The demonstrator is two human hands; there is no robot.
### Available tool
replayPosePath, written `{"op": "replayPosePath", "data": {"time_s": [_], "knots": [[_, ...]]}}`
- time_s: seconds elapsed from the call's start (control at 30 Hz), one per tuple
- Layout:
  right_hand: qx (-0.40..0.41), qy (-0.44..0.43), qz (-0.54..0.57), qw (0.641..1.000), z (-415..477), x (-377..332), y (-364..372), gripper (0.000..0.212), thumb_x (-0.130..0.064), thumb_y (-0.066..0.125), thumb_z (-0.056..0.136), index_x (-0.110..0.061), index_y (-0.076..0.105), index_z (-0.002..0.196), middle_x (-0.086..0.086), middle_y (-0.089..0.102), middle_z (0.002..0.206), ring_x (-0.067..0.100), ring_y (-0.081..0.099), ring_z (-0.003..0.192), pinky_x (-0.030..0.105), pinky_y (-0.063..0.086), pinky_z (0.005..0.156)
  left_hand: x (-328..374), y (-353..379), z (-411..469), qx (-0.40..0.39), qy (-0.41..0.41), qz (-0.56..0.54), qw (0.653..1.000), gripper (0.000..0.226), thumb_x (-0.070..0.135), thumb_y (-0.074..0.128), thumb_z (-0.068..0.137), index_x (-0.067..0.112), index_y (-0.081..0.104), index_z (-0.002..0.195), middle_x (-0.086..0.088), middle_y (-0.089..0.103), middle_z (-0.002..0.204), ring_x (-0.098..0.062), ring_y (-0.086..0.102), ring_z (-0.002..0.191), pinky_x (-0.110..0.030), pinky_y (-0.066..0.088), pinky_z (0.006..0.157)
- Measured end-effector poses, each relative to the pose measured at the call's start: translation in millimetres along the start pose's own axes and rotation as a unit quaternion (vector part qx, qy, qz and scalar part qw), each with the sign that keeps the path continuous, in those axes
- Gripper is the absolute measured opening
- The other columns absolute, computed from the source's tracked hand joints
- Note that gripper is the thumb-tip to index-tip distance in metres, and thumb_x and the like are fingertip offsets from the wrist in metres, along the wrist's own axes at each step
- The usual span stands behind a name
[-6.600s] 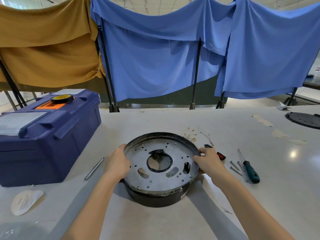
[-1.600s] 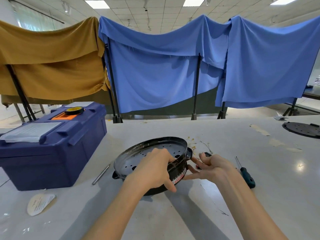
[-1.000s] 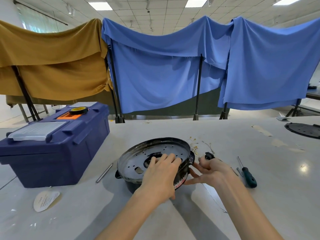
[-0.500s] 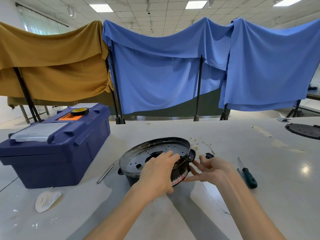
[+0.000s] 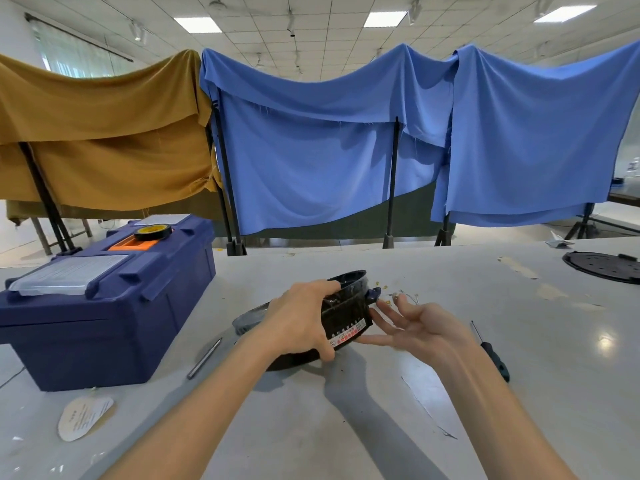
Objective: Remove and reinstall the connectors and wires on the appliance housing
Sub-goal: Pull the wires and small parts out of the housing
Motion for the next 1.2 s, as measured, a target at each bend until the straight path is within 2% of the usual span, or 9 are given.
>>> {"op": "replayPosePath", "data": {"time_s": [0.1,0.27,0.4,0.47,0.6,0.77,0.97,1.07,1.2], "knots": [[0.002,-0.012,-0.017,1.000,6,1,-3,0.030,0.013,0.034,0.095,-0.001,0.055,0.080,0.022,0.057,0.105,0.039,0.056,0.112,0.076,0.040,0.067,-2,1,5,-0.017,-0.003,0.006,1.000,0.074,0.031,0.089,0.052,0.031,0.051,0.115,0.008,0.061,0.108,-0.017,0.058,0.099,-0.042,0.056,0.082],[0.037,-0.037,-0.089,0.995,13,1,-19,0.019,0.012,0.039,0.096,0.004,0.055,0.092,0.022,0.054,0.110,0.040,0.053,0.109,0.066,0.047,0.073,-3,0,14,-0.039,-0.007,-0.002,0.999,0.073,0.030,0.090,0.053,0.030,0.049,0.114,0.004,0.061,0.111,-0.019,0.057,0.102,-0.043,0.055,0.087],[0.031,-0.109,-0.180,0.977,13,-3,-23,0.020,0.013,0.041,0.096,0.008,0.055,0.082,0.027,0.063,0.086,0.038,0.066,0.072,0.041,0.059,0.059,-11,-17,22,-0.020,-0.023,-0.024,0.999,0.065,0.030,0.091,0.047,0.028,0.053,0.100,0.005,0.063,0.100,-0.018,0.059,0.093,-0.045,0.054,0.083],[0.008,-0.125,-0.227,0.966,11,0,-14,0.017,0.014,0.044,0.095,0.009,0.056,0.084,0.026,0.066,0.075,0.035,0.068,0.063,0.034,0.059,0.056,-16,-26,25,0.000,-0.031,-0.034,0.999,0.063,0.029,0.092,0.041,0.024,0.055,0.092,0.005,0.063,0.090,-0.018,0.059,0.086,-0.045,0.054,0.079],[-0.034,-0.124,-0.254,0.959,15,10,9,0.010,0.012,0.046,0.095,0.009,0.055,0.093,0.030,0.070,0.082,0.041,0.071,0.076,0.035,0.061,0.064,-17,-27,32,-0.006,-0.027,-0.040,0.999,0.065,0.029,0.093,0.036,0.023,0.057,0.090,0.007,0.064,0.084,-0.016,0.060,0.081,-0.045,0.055,0.077],[-0.051,-0.121,-0.237,0.963,20,15,21,0.008,0.013,0.050,0.093,0.013,0.057,0.092,0.031,0.070,0.083,0.040,0.072,0.077,0.030,0.060,0.061,-22,-31,39,-0.013,-0.021,-0.058,0.998,0.064,0.026,0.093,0.037,0.024,0.058,0.091,0.007,0.063,0.087,-0.014,0.061,0.080,-0.034,0.055,0.070],[-0.062,-0.143,-0.223,0.962,27,13,27,0.003,0.010,0.062,0.086,0.012,0.063,0.085,0.021,0.070,0.074,0.026,0.071,0.066,0.025,0.059,0.063,-43,-44,48,-0.017,-0.065,-0.106,0.992,0.077,0.027,0.094,0.039,0.030,0.052,0.103,0.013,0.059,0.098,-0.008,0.058,0.088,-0.024,0.049,0.068],[-0.066,-0.152,-0.165,0.972,33,10,31,0.007,0.017,0.058,0.085,0.015,0.063,0.090,0.024,0.071,0.077,0.031,0.073,0.074,0.027,0.060,0.068,-54,-49,53,-0.024,-0.092,-0.110,0.989,0.101,0.030,0.095,0.038,0.026,0.050,0.129,0.004,0.057,0.119,-0.020,0.057,0.105,-0.040,0.053,0.087],[-0.067,-0.172,-0.143,0.972,38,5,42,0.008,0.019,0.058,0.084,0.014,0.062,0.088,0.026,0.072,0.080,0.034,0.073,0.077,0.026,0.060,0.067,-63,-54,57,-0.033,-0.114,-0.119,0.986,0.112,0.031,0.095,0.040,0.024,0.042,0.139,0.001,0.054,0.126,-0.023,0.054,0.111,-0.041,0.049,0.093]]}}
Point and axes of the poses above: each hand's wrist, its own z-axis towards the middle knuckle, its own y-axis out of the palm, x = y × z, the point moved 10 cm from there along z, towards the middle knuckle
